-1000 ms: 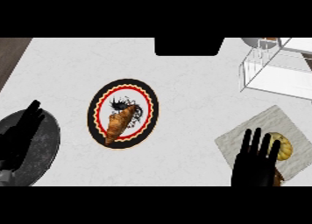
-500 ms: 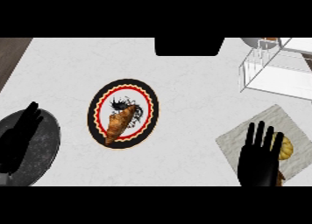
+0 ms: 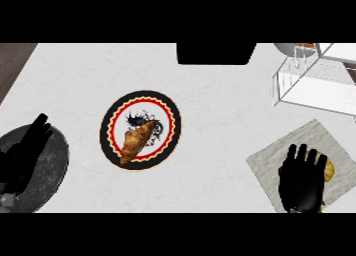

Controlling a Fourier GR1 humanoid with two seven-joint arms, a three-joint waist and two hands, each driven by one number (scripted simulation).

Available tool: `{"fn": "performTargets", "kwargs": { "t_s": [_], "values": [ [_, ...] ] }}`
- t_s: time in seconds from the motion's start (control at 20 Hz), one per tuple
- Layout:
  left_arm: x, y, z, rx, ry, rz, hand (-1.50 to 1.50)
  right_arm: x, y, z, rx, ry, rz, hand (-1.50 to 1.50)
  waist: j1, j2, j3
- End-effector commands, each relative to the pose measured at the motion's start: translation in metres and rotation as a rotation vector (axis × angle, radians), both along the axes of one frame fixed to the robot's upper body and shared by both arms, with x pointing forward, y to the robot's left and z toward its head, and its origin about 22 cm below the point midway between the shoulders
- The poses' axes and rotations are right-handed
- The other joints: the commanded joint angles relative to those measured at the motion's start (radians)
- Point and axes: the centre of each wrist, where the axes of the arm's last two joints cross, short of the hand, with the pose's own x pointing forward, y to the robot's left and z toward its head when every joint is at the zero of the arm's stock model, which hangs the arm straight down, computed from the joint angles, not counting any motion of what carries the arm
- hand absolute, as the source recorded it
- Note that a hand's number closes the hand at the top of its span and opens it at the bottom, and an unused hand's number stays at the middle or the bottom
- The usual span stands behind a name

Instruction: Pick the sweet potato from the placemat and place it in the tiered shelf

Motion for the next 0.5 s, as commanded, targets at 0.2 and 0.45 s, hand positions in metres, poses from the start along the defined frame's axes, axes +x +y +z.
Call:
{"fn": "performTargets", "kwargs": {
  "t_s": [0.2,0.45],
  "values": [
    [-0.004,-0.005,0.001,-0.005,-0.004,-0.011,0.00,0.011,-0.005,-0.021,-0.047,0.045,0.032,1.50,0.001,0.007,0.008],
    [-0.006,0.000,0.002,0.017,-0.005,0.000,0.00,-0.008,-0.018,-0.022,-0.102,0.027,0.087,1.50,-0.001,0.006,0.008]
  ]
}}
